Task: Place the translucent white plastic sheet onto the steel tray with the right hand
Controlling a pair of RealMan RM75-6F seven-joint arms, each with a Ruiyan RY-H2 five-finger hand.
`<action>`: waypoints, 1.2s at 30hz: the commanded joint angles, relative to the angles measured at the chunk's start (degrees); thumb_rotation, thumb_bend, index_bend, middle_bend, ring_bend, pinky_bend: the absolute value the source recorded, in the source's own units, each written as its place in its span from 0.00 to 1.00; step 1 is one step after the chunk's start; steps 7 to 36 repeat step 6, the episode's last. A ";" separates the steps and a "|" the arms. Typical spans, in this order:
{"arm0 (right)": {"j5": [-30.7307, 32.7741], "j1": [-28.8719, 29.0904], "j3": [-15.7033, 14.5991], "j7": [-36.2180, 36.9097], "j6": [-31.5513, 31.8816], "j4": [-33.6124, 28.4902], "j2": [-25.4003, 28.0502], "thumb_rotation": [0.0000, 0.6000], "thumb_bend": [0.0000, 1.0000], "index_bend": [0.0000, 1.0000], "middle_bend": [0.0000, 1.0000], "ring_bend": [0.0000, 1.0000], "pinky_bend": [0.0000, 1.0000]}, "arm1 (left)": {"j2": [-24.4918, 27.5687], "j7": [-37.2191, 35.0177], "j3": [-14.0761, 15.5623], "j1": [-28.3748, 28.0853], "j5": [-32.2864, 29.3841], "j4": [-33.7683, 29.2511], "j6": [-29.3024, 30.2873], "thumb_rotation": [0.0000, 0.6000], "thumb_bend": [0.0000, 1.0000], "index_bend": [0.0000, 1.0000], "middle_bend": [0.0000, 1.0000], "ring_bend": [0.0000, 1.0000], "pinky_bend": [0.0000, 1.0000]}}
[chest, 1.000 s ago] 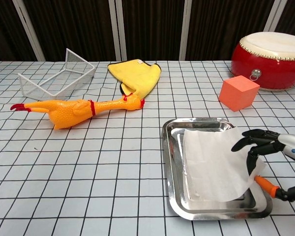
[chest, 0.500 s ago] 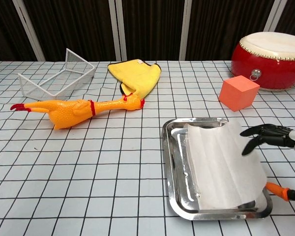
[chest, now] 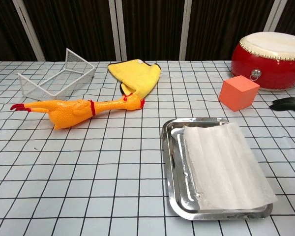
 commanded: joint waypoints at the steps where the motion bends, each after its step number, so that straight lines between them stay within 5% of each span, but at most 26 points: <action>1: 2.54 -2.77 1.11 0.45 4.27 0.51 3.97 1.00 0.32 0.08 0.02 0.00 0.00 | -0.02 0.06 0.02 -0.07 0.06 0.06 -0.08 1.00 0.00 0.00 0.00 0.00 0.00; 6: 8.65 -5.87 3.89 -6.04 7.97 0.10 9.18 1.00 0.32 0.00 0.00 0.00 0.00 | -0.15 0.51 0.02 0.08 0.59 0.24 0.65 1.00 0.00 0.00 0.00 0.00 0.00; 36: 8.65 -5.87 3.89 -6.04 7.97 0.10 9.18 1.00 0.32 0.00 0.00 0.00 0.00 | -0.15 0.51 0.02 0.08 0.59 0.24 0.65 1.00 0.00 0.00 0.00 0.00 0.00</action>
